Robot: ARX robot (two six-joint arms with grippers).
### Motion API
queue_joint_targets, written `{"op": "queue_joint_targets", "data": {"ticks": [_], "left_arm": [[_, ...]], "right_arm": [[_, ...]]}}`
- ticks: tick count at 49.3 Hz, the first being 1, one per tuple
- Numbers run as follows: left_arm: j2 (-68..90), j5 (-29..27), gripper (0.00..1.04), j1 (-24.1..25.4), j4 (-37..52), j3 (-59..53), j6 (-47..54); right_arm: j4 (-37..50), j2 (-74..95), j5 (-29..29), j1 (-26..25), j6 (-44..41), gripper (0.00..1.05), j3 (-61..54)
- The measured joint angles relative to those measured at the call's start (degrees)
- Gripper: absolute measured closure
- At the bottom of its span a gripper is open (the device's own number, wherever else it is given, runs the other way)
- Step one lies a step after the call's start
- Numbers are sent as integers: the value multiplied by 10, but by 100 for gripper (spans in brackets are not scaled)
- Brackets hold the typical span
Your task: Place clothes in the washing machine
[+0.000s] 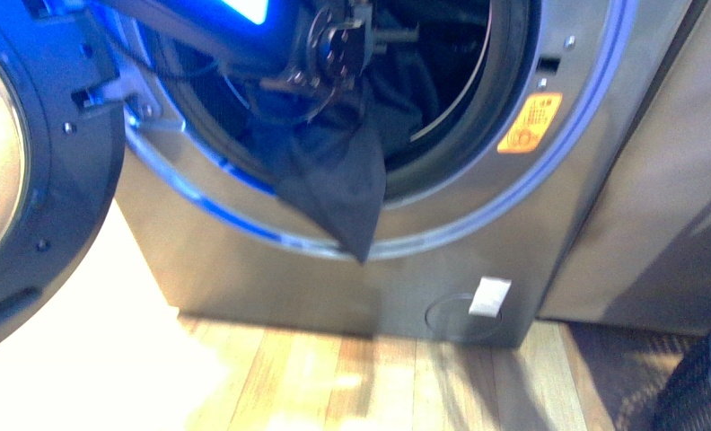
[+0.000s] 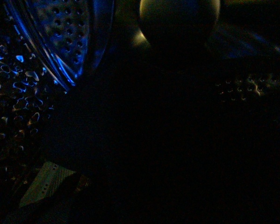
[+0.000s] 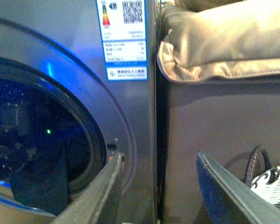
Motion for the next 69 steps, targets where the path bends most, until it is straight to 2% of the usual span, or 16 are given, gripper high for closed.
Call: {"op": "queue_joint_targets", "data": {"ticks": [12,14,19,23,29,48,63,69], "left_arm": [[104,6,99,14,-88,184,16],[112,6,99,15,-96,195,16],[142,5,99,23,-116,238,21],[155,5,99,27,-123,258,28],[168,1,99,34,-124,288,44],[188,3,99,69,-104,317,76],[188,29,99,61,-104,318,63],[188,40,99,55,-104,318,63]], "right_arm": [[36,-59,-39,-37,-8,93,-102],[43,-73,-46,-46,-9,103,-123],[50,-91,-57,-57,-10,102,-148],[52,-109,-111,-96,-10,102,-170],[56,-129,-115,-118,-10,102,-194],[49,-205,-117,-120,-10,102,-259],[24,-251,-117,-120,-10,102,-280],[-51,-326,-117,-120,-10,102,-293]]}}
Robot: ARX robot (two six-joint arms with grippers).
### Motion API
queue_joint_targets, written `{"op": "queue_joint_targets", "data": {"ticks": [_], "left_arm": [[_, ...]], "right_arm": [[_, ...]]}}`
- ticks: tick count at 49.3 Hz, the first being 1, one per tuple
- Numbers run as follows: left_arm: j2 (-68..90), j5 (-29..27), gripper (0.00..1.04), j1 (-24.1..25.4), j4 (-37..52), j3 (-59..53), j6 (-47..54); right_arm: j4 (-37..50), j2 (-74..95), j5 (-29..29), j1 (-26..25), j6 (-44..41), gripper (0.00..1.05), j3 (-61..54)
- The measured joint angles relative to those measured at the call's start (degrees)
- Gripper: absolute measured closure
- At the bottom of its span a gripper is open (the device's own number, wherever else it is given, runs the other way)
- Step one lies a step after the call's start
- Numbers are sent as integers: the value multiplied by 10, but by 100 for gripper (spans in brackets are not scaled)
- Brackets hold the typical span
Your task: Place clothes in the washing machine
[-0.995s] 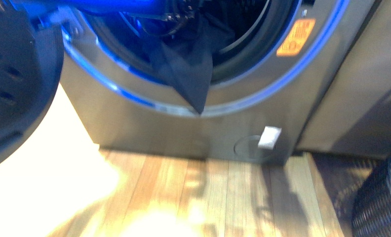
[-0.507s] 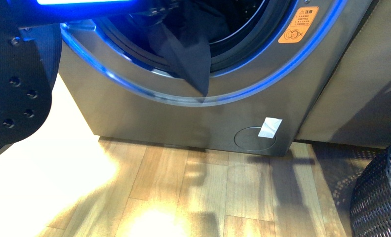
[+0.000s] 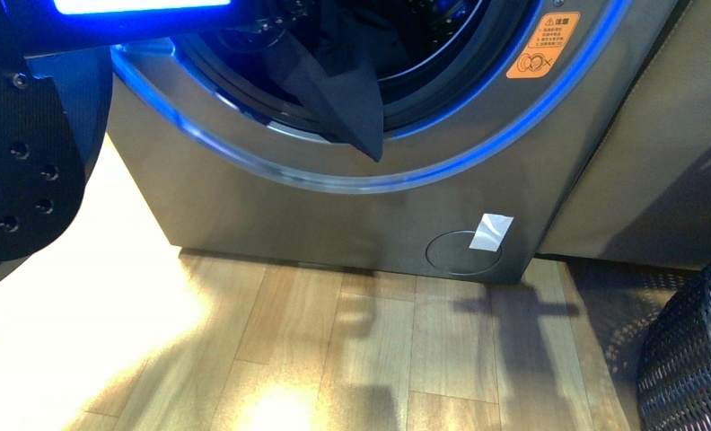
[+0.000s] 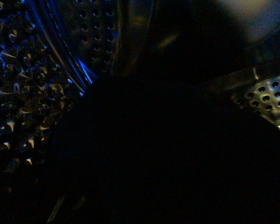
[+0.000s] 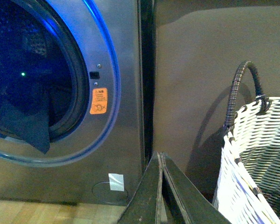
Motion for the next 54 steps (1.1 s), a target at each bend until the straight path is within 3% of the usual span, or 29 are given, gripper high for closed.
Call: {"op": "queue_joint_targets", "data": {"ticks": [10,11,16,17,22,23,28,32,36,39,45,47,54], "left_arm": [[0,24,96,-19,0,0,1],[0,30,88,-23,0,0,1],[0,34,64,-29,-3,0,0],[0,34,64,-29,-3,0,0],[0,35,42,-29,-8,1,-6],[0,35,33,-28,-11,1,-10],[0,32,20,-25,-14,2,-18],[0,26,2,-23,-14,2,-20],[0,26,6,-23,-14,2,-19],[0,26,15,-23,-14,2,-19],[0,26,2,-25,-14,2,-20],[-1,26,7,-26,-9,-5,-22],[-99,27,6,-31,110,-206,-19]], "right_arm": [[-5,-27,-1,0,0,102,-9],[-5,-27,-1,0,0,102,-9],[-5,-28,0,0,0,102,-9],[-5,-28,-1,0,0,102,-9],[-5,-28,0,0,0,102,-9],[-5,-28,0,0,0,102,-9],[-5,-28,0,0,0,102,-9],[-5,-28,0,0,0,102,-9],[-5,-28,0,0,0,102,-9],[-5,-28,0,0,0,102,-9],[-5,-28,0,0,0,102,-9],[-5,-28,0,0,0,102,-9],[-5,-28,0,0,0,102,-9]]}}
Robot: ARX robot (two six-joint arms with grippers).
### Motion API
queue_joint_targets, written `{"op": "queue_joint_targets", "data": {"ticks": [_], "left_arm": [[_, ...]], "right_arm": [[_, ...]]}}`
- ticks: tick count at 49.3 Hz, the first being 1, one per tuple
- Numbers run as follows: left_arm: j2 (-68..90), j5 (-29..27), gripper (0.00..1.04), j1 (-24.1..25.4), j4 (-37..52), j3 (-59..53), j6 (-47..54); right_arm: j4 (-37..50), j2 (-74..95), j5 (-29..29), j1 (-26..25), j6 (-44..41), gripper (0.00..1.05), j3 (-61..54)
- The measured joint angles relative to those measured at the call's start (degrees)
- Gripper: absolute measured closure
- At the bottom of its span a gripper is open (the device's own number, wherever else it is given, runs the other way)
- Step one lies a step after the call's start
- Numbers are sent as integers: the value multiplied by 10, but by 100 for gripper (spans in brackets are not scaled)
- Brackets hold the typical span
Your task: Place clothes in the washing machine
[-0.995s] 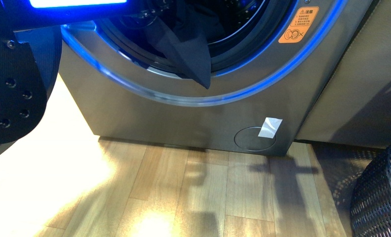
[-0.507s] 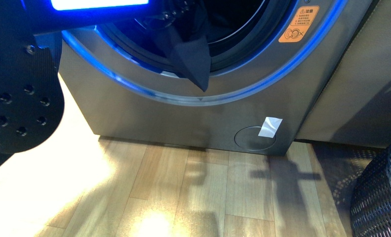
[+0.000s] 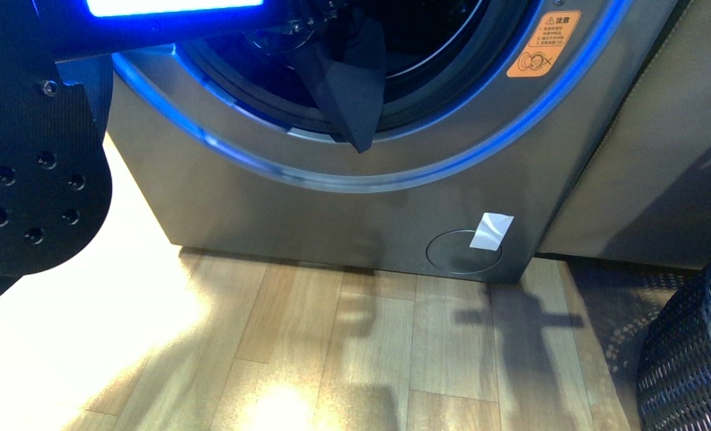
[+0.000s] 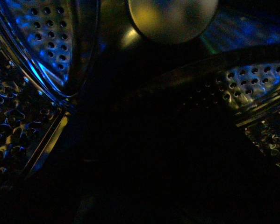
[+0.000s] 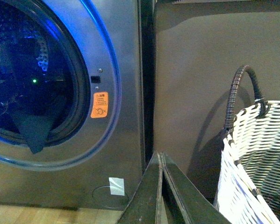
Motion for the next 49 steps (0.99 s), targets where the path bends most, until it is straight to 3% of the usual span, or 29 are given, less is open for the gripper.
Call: {"op": "queue_joint_targets", "data": {"ticks": [9,26,49], "left_arm": [[-108,-2,7,-5,34,-175,0],[-222,-9,7,-9,101,-389,-8],[-484,36,7,-52,215,-770,0]], "right_arm": [[0,0,0,0,0,102,0],[0,0,0,0,0,102,0],[0,0,0,0,0,102,0]]}}
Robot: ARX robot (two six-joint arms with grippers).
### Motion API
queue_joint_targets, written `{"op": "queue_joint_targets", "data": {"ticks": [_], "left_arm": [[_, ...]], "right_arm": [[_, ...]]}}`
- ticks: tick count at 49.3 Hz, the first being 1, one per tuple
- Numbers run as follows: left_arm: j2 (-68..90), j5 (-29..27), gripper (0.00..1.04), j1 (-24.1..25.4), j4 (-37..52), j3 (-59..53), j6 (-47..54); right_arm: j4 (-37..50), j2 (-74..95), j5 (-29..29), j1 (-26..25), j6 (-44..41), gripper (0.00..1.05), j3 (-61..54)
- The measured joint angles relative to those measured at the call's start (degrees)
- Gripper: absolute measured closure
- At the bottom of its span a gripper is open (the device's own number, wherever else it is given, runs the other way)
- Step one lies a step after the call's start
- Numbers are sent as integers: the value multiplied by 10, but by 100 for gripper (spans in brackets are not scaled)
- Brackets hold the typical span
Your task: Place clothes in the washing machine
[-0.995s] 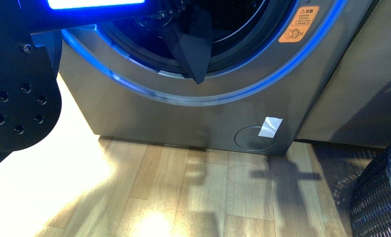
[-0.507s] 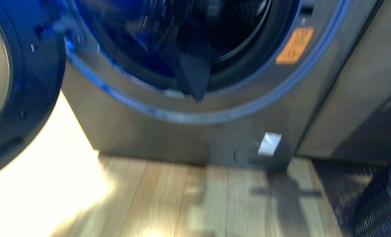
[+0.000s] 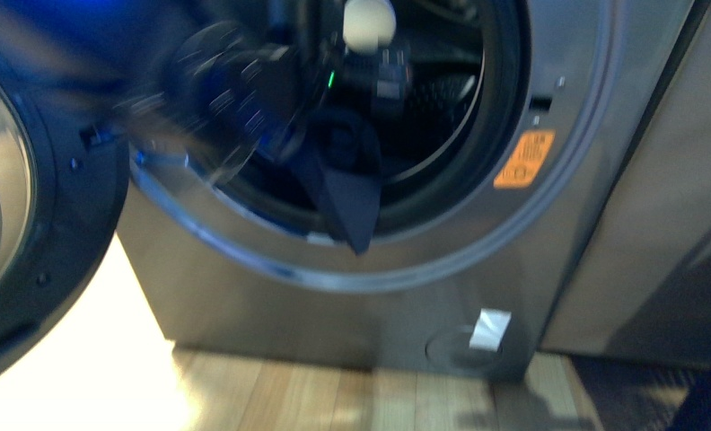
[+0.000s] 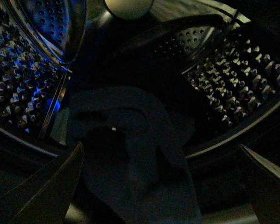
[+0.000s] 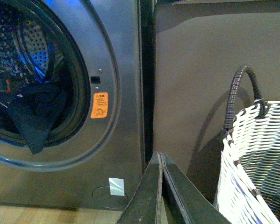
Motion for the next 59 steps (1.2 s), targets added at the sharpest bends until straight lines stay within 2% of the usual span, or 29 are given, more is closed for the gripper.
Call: {"op": "queue_joint_targets", "data": {"ticks": [11,18,34,41,45,48,52,54,59], "left_arm": [[-128,21,7,-10,15,-134,-6],[-267,51,7,-15,15,-229,-15],[-540,80,7,-23,-134,-308,-32],[-656,37,7,-63,-203,-347,-23],[-714,-100,20,-94,-282,-361,-30],[-756,-141,31,-85,-299,-397,-32],[-793,-129,43,-52,-300,-437,-35],[-828,-100,56,-20,-299,-467,-37],[-861,-55,74,23,-299,-506,-39]], "right_arm": [[0,0,0,0,0,102,0],[0,0,0,0,0,102,0],[0,0,0,0,0,102,0],[0,0,0,0,0,102,0],[0,0,0,0,0,102,0],[0,0,1,0,0,102,0],[0,0,0,0,0,102,0],[0,0,0,0,0,102,0],[0,0,0,0,0,102,0]]}}
